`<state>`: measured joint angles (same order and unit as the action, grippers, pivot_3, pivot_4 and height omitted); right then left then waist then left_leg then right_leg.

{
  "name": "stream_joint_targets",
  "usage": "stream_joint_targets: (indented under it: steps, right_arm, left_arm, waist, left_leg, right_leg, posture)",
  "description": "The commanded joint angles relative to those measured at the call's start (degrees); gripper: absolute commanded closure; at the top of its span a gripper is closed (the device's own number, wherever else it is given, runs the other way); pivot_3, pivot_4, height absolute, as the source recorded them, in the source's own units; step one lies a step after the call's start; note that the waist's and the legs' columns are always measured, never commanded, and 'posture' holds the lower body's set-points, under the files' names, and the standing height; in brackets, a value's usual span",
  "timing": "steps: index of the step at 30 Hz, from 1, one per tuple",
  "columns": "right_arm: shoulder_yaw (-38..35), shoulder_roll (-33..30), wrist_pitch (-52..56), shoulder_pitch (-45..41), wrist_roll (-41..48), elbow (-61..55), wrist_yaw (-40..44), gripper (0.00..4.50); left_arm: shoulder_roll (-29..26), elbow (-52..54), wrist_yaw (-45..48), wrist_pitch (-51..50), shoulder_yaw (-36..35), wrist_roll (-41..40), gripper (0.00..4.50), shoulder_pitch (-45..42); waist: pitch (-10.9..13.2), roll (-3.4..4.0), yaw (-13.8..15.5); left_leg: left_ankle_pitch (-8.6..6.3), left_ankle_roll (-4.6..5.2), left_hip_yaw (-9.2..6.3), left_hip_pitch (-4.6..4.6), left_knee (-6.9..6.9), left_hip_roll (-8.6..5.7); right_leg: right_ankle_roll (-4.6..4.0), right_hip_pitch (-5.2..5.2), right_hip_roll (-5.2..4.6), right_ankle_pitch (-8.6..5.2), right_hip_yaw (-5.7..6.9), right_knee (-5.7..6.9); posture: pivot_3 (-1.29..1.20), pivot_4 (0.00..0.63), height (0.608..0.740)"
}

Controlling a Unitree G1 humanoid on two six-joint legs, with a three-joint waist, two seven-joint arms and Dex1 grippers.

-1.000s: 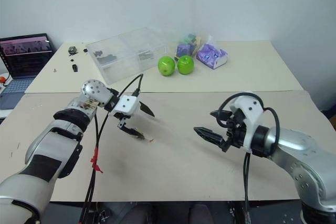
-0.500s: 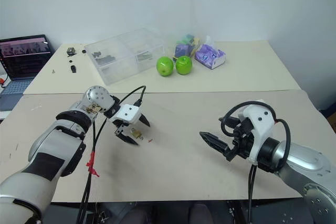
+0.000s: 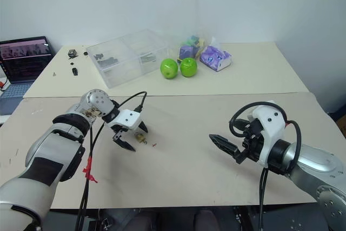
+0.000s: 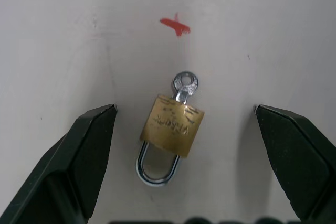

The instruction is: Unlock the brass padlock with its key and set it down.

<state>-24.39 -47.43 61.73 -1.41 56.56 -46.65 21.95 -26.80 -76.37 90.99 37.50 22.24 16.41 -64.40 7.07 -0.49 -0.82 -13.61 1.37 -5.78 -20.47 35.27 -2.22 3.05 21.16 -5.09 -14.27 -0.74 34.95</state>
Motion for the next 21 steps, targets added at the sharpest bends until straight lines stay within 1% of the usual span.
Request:
stream_joint_targets:
  steps: [1, 2, 3, 6, 8, 11, 13, 17, 21]
  right_arm:
    - [0.3, -1.0, -2.4, -1.1, -0.9, -0.2, 0.2, 0.08]
    - [0.4, -1.1, -2.5, -1.2, -1.0, -0.1, 0.2, 0.00]
    - [0.4, -1.2, -2.6, -1.3, -1.1, 0.0, 0.2, 0.00]
    - [0.4, -1.2, -2.7, -1.3, -1.1, -0.2, 0.0, 0.00]
    - [0.3, -1.3, -2.8, -1.2, -1.2, -0.3, 0.0, 0.00]
    - [0.1, -1.5, -2.7, -0.8, -1.6, -0.5, -0.2, 0.00]
    - [0.1, -1.6, -2.7, -0.6, -1.8, -0.6, -0.3, 0.00]
    - [0.7, -1.8, -2.8, -0.9, -2.2, -0.3, -0.7, 0.00]
    - [1.6, -1.8, -3.0, -1.3, -3.0, 0.0, -0.9, 0.00]
  left_arm:
    - [-0.8, -0.1, -0.1, -0.4, -0.7, 0.9, 0.00, -0.6]
    - [-0.6, -0.1, 0.3, -0.5, -0.9, 0.9, 0.54, -0.4]
    - [-0.4, -0.1, 0.4, -0.5, -0.9, 1.0, 0.75, -0.2]
    - [0.1, 0.0, 1.0, -0.8, -1.5, 0.7, 1.89, 0.1]
    - [0.3, -0.1, 1.4, -1.1, -1.6, 0.2, 2.44, 0.3]
    - [0.5, -0.3, 1.5, -1.2, -1.1, -0.2, 3.65, 0.5]
    - [0.8, -0.2, 1.5, -1.3, -1.2, -0.6, 3.73, 0.9]
    - [1.4, 0.3, 1.5, -2.3, -2.1, -2.1, 3.73, 1.6]
    - [3.7, 2.1, 1.5, -6.3, -4.2, -5.4, 3.73, 2.5]
  waist:
    - [0.0, 0.00, 0.0]
    - [0.0, 0.00, 0.0]
    - [0.0, 0.00, 0.0]
    - [0.0, 0.00, 0.0]
    - [0.0, 0.00, 0.0]
    - [0.0, 0.00, 0.0]
    - [0.0, 0.01, 0.0]
    - [0.0, 0.01, 0.0]
    - [-0.1, 0.04, 0.5]
  left_leg:
    - [0.00, 0.00, 0.00, 0.01, 0.00, 0.01]
    - [0.00, 0.00, 0.00, 0.02, 0.00, 0.02]
    - [0.00, 0.00, 0.00, 0.02, 0.00, 0.02]
    - [0.00, 0.00, 0.00, 0.01, 0.01, 0.02]
    - [0.00, 0.00, 0.00, 0.00, 0.01, 0.01]
    - [-0.01, 0.01, 0.00, 0.00, 0.01, 0.01]
    - [-0.02, 0.02, 0.01, 0.01, 0.01, 0.01]
    - [-0.02, 0.03, 0.01, 0.01, 0.02, 0.01]
    - [-0.02, 0.03, 0.00, 0.01, 0.04, -0.03]
  right_leg:
    - [0.00, -0.01, 0.01, 0.00, 0.00, 0.00]
    - [0.00, -0.01, 0.02, 0.00, 0.00, 0.00]
    - [0.00, -0.01, 0.02, 0.00, 0.00, 0.00]
    - [0.00, -0.01, 0.01, 0.00, 0.00, 0.00]
    - [0.00, -0.01, 0.01, 0.00, 0.00, -0.01]
    - [0.00, -0.01, 0.01, 0.00, 0.00, -0.01]
    - [0.00, -0.01, 0.01, 0.00, 0.00, -0.01]
    - [0.00, -0.02, 0.00, 0.00, -0.01, 0.00]
    - [0.02, -0.06, -0.04, -0.01, 0.00, -0.01]
  posture:
    - [0.00, 0.150, 0.740]
    - [0.00, 0.150, 0.740]
    - [0.00, 0.150, 0.740]
    - [0.00, 0.150, 0.740]
    - [0.00, 0.150, 0.740]
    - [0.00, 0.150, 0.740]
    - [0.00, 0.150, 0.740]
    - [0.00, 0.150, 0.740]
    - [0.00, 0.150, 0.740]
